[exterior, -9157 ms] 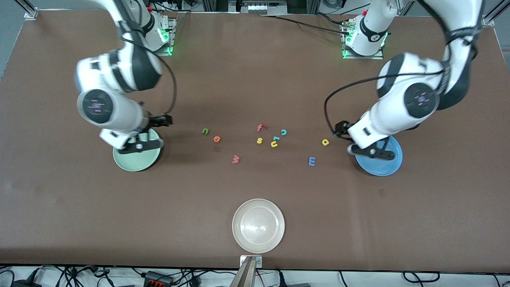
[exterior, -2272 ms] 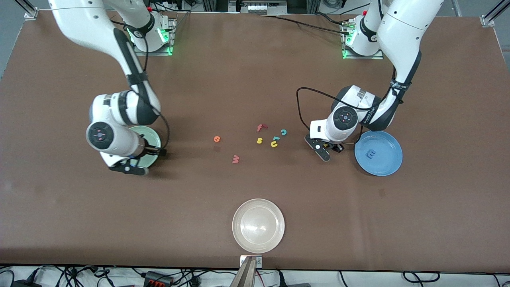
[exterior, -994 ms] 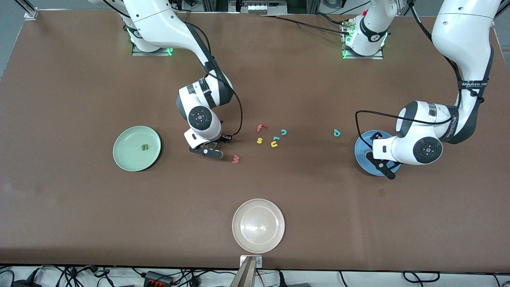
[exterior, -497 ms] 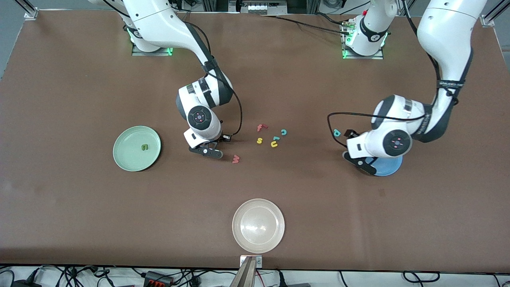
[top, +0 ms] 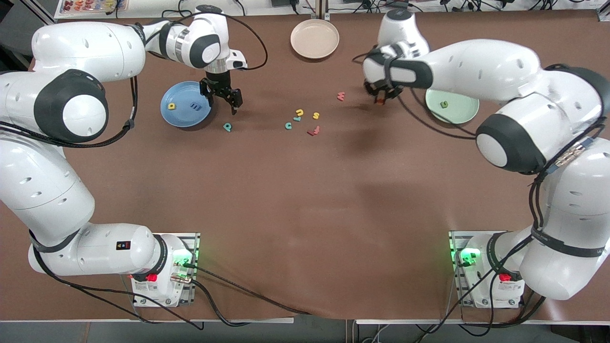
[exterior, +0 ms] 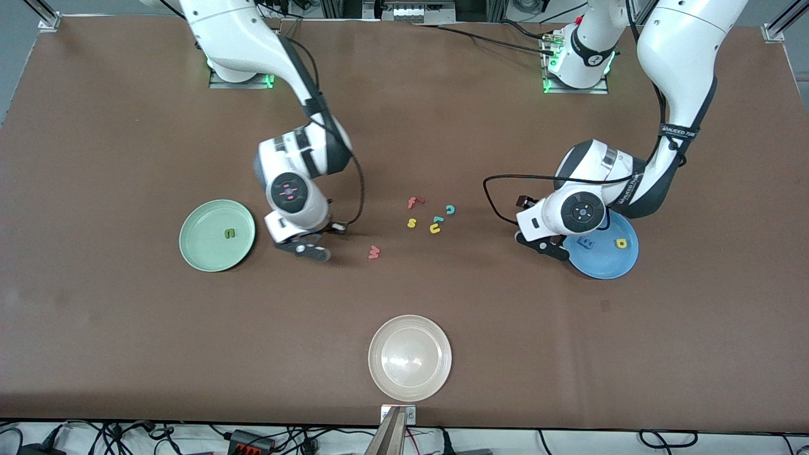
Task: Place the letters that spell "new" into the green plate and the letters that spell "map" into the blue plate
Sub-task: 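Carry the orange e to the green plate while the left gripper drops the d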
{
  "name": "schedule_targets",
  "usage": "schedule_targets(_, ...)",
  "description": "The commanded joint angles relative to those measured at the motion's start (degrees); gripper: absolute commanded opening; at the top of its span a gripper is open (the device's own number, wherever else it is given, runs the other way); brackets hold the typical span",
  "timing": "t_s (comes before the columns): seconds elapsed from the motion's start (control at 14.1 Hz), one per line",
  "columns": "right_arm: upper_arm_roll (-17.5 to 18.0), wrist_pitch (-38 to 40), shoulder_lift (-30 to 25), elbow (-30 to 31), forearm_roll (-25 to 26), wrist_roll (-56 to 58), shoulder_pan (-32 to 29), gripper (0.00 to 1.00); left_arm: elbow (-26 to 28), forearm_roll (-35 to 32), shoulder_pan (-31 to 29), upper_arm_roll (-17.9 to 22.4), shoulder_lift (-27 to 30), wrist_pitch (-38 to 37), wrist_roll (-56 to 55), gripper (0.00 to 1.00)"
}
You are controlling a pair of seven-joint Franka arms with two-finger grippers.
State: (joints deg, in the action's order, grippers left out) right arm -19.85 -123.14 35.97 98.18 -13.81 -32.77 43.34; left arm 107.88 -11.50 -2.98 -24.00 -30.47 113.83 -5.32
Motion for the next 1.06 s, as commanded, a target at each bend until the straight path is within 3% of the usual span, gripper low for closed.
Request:
schedule_targets(0.0,-8.33,4.83,-2.14,0.87,-0.25,12.24,-1.41,0.10,6.46,0.16,-0.53,-1.75,1.99,6.64,-8.61,1.00)
schedule_targets(0.14,-13.00,7.20,-1.79,1.13,-0.34,21.91,-3.68,0.09,6.82,0.07,-0.09,-1.93,1.73,7.10,-16.37,1.00)
schedule_targets(0.35,-12.76,7.65,-1.17,2.09,-0.69,29.93,-10.10,0.10,6.21,-0.28,-0.71,-1.75,1.82,6.40,-16.22,1.00)
schedule_targets(0.71,-12.75,5.90,1.90,2.98,-1.65,32.24,-12.05,0.15,7.08,-0.10,-1.41,-1.93,1.38,7.54,-15.34,1.00)
schedule_targets(0.85,-12.75,5.63,2.78,2.89,-4.11,32.24,-12.05,0.18,10.32,-0.10,-2.55,-2.19,2.25,11.65,-15.34,1.00)
schedule_targets(0.92,-12.67,5.46,3.05,2.89,-4.29,32.24,-12.05,0.24,11.47,-0.10,-2.55,-2.19,2.60,13.24,-15.25,1.00)
schedule_targets(0.99,-12.75,4.93,3.14,2.72,-4.29,32.24,-12.05,0.61,12.35,-0.19,-2.55,-2.19,2.52,14.82,-15.25,0.90)
